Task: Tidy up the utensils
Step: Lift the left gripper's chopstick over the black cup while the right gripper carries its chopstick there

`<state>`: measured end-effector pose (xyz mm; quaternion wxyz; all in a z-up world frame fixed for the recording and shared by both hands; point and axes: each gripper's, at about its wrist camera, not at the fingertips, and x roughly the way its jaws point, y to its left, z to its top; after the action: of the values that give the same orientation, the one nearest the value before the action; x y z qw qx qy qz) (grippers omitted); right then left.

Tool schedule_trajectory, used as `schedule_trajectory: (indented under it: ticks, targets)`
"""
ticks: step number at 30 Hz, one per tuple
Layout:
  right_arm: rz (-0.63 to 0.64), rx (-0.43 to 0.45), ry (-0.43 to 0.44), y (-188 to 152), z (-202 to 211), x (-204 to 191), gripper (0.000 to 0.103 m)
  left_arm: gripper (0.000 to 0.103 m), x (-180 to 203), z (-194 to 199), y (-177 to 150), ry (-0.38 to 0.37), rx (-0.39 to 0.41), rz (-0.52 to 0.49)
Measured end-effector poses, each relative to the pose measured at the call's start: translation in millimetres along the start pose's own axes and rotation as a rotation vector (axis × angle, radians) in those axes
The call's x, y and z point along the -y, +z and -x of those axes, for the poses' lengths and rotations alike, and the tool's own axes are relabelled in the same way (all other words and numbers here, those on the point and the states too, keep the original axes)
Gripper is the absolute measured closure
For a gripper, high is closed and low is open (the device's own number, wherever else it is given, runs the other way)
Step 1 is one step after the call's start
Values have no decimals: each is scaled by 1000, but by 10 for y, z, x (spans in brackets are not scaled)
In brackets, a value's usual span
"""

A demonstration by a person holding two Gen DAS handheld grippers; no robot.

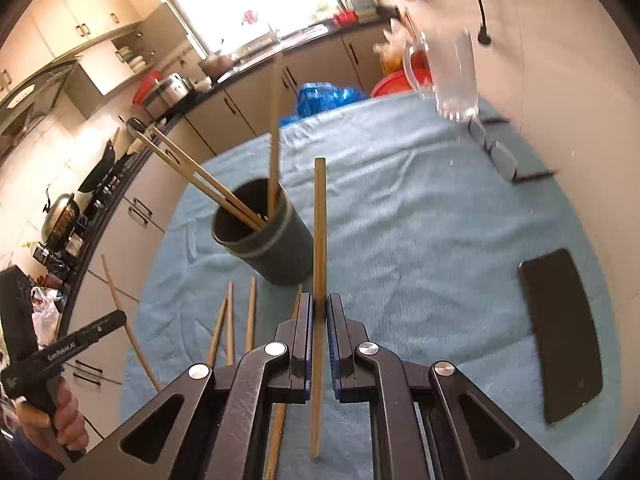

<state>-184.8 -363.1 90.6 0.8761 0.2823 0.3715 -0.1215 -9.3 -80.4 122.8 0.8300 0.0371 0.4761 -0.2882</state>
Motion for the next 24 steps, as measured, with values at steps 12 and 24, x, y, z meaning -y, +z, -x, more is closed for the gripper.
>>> schedule_trajectory:
  ticks: [12,24]
  targets:
    - [1,78,25,74,201,-119,96,97,98,183,122,-22,59,-10]
    - [-17,143,44,174,466,-120,96,97,192,288,223,-58,86,-13]
